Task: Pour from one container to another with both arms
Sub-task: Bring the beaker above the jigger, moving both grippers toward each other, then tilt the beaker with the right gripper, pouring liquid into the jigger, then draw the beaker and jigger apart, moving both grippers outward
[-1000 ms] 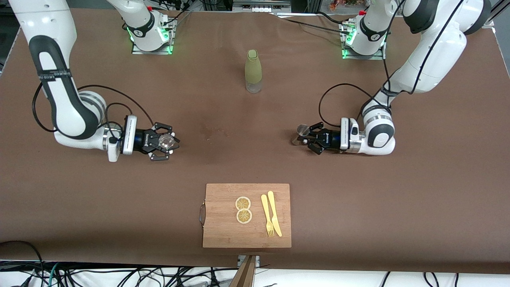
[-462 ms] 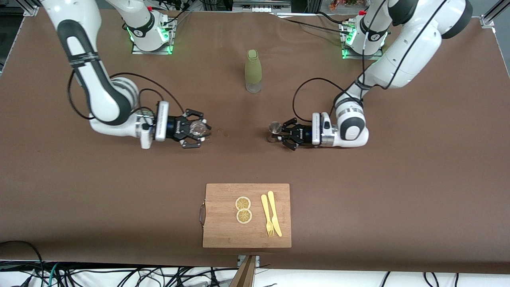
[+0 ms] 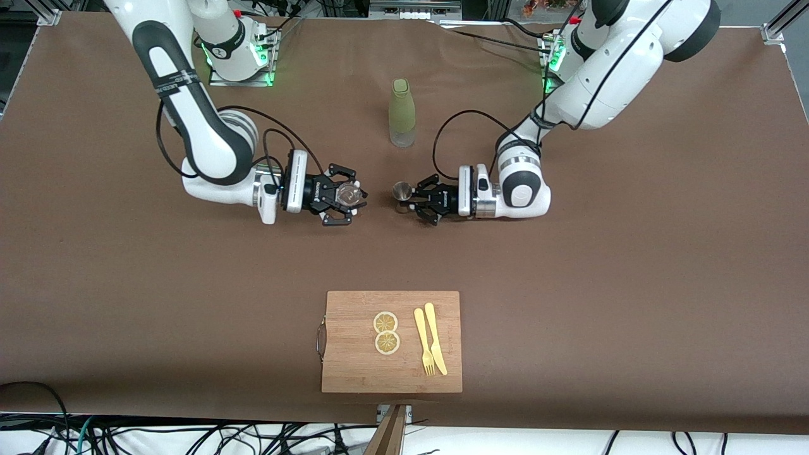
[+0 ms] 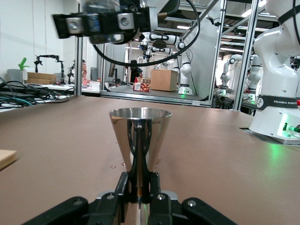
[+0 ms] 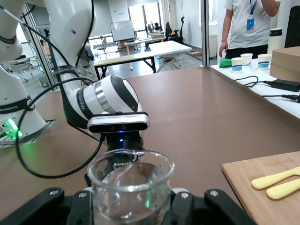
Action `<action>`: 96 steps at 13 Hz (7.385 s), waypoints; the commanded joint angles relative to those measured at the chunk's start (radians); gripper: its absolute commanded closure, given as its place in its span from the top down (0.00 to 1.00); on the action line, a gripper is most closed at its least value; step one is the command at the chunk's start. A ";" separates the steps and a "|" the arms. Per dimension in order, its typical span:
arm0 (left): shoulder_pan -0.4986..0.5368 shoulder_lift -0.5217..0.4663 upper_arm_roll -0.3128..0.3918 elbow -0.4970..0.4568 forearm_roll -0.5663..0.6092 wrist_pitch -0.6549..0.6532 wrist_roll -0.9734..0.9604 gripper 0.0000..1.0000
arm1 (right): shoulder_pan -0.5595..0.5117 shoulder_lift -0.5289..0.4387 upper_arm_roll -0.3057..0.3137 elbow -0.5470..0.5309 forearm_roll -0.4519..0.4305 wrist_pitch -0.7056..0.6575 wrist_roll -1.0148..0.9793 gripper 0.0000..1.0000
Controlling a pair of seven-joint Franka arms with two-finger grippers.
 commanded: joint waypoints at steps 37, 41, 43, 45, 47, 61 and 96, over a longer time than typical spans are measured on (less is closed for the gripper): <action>-0.138 0.105 0.000 0.165 -0.204 0.077 0.107 0.00 | 0.133 -0.131 0.010 -0.188 -0.085 0.368 -0.034 0.20; -0.138 0.107 -0.001 0.167 -0.204 0.077 0.107 0.00 | 0.139 -0.126 0.009 -0.165 -0.137 0.392 -0.028 0.20; -0.138 0.105 -0.001 0.167 -0.204 0.077 0.107 0.00 | 0.140 -0.118 0.009 -0.149 -0.195 0.397 0.016 0.20; -0.138 0.105 -0.001 0.167 -0.204 0.077 0.107 0.00 | 0.148 -0.114 0.009 -0.140 -0.218 0.399 0.039 0.20; -0.138 0.105 0.000 0.167 -0.202 0.076 0.109 0.00 | 0.169 -0.105 0.009 -0.137 -0.233 0.441 0.038 0.20; -0.138 0.107 0.000 0.167 -0.204 0.076 0.109 0.00 | 0.164 -0.095 0.010 -0.125 -0.237 0.443 0.053 0.20; 0.127 -0.036 0.167 -0.015 0.311 -0.300 0.072 0.00 | -0.407 0.273 -0.465 0.115 -0.434 -0.693 -0.326 0.20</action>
